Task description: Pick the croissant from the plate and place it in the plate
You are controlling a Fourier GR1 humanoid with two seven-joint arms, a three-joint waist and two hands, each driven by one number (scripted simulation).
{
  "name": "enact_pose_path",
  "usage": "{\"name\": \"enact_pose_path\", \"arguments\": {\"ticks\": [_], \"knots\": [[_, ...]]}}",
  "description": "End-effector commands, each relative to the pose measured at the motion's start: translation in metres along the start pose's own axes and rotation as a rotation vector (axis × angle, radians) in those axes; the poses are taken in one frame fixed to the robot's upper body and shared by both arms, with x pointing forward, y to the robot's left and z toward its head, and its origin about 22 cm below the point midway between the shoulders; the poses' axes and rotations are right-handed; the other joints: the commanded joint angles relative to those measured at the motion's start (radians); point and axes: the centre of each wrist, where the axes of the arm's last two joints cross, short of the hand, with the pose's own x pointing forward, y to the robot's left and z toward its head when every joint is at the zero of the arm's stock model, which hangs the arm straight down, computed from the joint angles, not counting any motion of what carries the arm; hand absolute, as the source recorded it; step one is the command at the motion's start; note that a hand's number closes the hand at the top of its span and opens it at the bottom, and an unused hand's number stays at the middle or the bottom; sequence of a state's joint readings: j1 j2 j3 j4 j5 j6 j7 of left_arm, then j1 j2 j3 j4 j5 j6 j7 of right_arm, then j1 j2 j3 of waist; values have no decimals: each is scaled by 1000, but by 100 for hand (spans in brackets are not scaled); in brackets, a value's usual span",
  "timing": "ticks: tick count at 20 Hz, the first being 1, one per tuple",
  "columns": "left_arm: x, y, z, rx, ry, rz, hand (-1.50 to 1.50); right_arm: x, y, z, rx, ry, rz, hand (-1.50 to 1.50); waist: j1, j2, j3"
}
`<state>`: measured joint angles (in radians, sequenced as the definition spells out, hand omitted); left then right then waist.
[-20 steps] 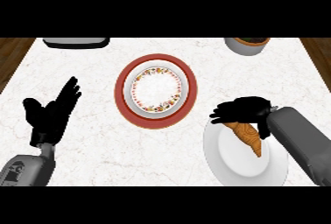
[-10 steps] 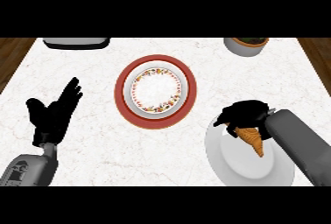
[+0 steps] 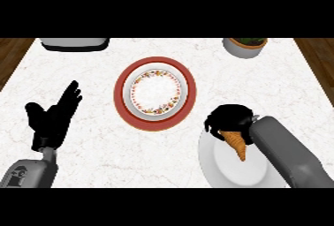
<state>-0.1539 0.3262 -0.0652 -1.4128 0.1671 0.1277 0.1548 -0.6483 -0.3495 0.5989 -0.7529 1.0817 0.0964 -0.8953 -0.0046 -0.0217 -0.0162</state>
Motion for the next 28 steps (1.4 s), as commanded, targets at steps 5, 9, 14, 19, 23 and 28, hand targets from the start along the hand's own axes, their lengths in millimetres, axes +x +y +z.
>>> {"name": "enact_pose_path", "arguments": {"ticks": [5, 9, 14, 19, 23, 28], "knots": [[-3, -7, -1, -34, 16, 5, 0, 81, -29, -114, -318, 137, -243, 150, 23, 5, 17], [2, -5, -3, -51, 4, -6, 0, 96, -65, -110, -602, 263, -229, 150, 45, 4, 20], [6, -8, -7, -46, 2, 0, 0, 126, -113, -105, -963, 414, -180, 150, 46, -3, 18], [7, -8, -11, -66, -6, -24, 0, 160, -127, -118, -1095, 602, -271, 150, 63, 13, 15], [7, -11, -12, -32, -10, -5, 0, 179, -144, -130, -1131, 717, -345, 150, 58, 20, 15], [8, 10, -7, -43, -12, -19, 0, 170, -169, -145, -1181, 788, -371, 150, 53, 25, 15]]}}
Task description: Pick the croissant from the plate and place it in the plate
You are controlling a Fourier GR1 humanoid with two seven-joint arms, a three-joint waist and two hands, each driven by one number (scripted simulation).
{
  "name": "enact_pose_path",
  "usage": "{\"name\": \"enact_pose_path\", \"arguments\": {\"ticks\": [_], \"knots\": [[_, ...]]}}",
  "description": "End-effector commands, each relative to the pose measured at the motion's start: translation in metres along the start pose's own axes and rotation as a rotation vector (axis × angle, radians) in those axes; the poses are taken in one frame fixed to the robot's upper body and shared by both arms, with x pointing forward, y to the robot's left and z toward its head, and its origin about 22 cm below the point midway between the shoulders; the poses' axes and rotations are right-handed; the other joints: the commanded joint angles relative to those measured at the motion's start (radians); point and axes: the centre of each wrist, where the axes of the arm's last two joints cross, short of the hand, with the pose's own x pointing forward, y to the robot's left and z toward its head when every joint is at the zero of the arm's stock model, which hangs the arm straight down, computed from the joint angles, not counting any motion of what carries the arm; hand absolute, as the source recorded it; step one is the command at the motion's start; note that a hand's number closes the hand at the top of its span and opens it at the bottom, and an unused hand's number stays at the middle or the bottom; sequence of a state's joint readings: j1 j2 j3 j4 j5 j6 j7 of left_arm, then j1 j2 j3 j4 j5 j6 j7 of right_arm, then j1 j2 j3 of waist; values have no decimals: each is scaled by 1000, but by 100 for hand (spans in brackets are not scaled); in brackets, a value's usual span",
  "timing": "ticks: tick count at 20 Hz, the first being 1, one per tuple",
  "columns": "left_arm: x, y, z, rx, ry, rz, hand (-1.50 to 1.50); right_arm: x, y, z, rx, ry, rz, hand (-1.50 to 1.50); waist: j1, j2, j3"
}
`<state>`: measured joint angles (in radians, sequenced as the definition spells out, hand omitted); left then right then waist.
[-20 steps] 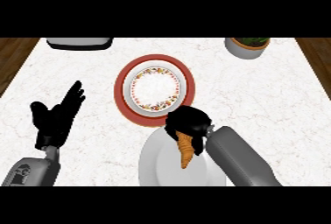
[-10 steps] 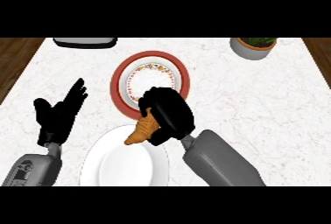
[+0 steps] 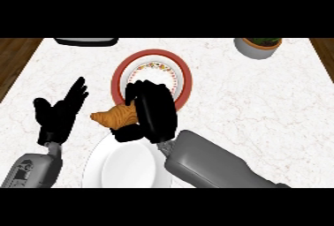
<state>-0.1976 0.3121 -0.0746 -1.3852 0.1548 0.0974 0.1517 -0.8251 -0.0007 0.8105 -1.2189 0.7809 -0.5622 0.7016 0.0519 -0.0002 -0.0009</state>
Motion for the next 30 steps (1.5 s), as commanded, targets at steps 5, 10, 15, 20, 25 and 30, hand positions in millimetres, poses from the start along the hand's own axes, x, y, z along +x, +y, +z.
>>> {"name": "enact_pose_path", "arguments": {"ticks": [5, 10, 15, 20, 25, 30], "knots": [[10, 9, 3, 36, 9, 25, 0, -22, 5, -42, -43, 117, 17, 150, -26, 4, 1], [-7, -3, 4, 16, -11, 0, 0, -67, 19, -56, 4, 157, 105, 150, -15, 12, 1], [-14, 6, 1, 14, -4, 8, 0, -76, 5, -73, 186, 234, -19, 150, -25, 13, 1], [1, 3, -1, 6, -9, 5, 0, -125, 23, -53, 281, 178, -45, -150, -15, 13, 2], [4, 3, 5, -6, -15, 1, 0, -100, 10, -74, 126, 18, -75, -150, -9, 8, 2], [2, 5, 8, 18, 12, 4, 0, -80, -4, -64, 39, -161, -391, -150, -20, 1, 3]]}}
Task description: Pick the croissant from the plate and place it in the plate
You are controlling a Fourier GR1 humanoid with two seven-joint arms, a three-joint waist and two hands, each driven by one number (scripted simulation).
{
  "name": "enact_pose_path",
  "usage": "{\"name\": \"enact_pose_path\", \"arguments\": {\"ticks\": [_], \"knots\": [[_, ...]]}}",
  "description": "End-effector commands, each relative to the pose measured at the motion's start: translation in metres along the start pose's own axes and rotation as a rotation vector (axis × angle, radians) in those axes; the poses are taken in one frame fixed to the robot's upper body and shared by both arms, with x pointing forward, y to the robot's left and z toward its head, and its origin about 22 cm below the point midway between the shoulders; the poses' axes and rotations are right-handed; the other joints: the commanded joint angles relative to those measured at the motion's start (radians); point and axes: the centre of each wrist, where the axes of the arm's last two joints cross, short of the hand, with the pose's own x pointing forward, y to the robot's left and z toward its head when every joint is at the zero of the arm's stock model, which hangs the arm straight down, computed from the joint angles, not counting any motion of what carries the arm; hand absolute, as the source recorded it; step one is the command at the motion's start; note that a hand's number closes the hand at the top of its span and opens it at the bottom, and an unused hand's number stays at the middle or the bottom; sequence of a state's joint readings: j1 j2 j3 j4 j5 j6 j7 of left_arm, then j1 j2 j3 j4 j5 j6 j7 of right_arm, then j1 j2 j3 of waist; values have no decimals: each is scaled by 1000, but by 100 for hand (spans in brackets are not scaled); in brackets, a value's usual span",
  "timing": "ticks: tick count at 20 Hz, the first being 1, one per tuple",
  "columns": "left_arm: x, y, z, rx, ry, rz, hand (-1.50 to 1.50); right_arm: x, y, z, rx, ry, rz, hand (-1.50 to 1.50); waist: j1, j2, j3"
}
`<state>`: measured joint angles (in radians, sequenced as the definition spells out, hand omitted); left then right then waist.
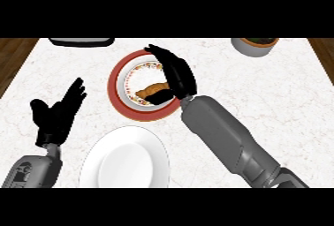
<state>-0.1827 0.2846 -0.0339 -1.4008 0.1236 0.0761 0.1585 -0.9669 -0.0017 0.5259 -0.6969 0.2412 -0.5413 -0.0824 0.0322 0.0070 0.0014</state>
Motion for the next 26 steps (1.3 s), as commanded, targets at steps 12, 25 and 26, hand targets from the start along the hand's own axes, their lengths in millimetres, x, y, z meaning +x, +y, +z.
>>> {"name": "enact_pose_path", "arguments": {"ticks": [12, 25, 26], "knots": [[-4, 8, -10, 28, 3, 1, 0, -9, -27, 4, 101, 107, -579, -150, -27, -3, -1], [-9, 1, -3, 15, 4, 20, 0, -78, -67, 14, 40, 63, -525, -150, -23, -4, -1], [-20, 7, 4, 32, 1, -1, 0, -71, -57, 12, 38, 61, -540, -150, -22, -4, -1]]}}
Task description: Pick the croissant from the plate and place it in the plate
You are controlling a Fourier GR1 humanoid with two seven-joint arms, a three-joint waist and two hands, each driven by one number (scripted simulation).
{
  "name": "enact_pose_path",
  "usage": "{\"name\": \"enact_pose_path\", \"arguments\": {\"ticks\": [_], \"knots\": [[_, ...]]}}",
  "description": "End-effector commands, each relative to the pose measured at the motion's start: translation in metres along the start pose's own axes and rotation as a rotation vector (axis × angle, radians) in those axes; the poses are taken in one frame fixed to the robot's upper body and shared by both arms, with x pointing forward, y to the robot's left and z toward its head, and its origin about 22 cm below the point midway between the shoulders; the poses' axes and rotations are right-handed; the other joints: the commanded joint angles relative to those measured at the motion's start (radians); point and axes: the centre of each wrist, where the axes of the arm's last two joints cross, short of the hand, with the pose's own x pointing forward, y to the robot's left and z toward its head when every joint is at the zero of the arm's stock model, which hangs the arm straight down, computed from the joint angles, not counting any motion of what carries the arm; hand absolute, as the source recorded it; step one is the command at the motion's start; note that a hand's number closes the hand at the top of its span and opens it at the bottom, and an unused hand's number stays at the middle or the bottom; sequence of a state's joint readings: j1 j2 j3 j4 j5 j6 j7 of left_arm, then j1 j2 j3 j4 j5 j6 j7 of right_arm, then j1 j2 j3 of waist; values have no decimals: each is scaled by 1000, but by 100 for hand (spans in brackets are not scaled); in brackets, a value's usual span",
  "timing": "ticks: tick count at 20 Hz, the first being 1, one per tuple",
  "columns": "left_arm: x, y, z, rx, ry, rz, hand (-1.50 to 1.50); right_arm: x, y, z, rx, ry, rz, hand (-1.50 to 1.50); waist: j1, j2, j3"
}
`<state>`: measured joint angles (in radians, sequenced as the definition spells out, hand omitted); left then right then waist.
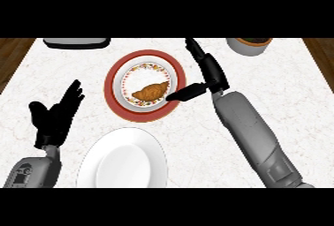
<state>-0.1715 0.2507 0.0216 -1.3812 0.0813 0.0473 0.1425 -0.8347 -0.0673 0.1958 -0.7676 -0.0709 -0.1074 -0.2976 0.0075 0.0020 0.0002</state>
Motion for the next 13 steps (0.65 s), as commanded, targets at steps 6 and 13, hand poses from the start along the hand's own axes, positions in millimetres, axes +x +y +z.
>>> {"name": "enact_pose_path", "arguments": {"ticks": [6, 13], "knots": [[-12, -1, -1, -2, 3, 1, 0, -27, -35, 21, -20, 2, 38, -150, -4, -1, 0], [5, 18, 0, 1, -7, -9, 0, -25, -54, 9, -10, 84, 99, -150, 2, 1, 0]]}}
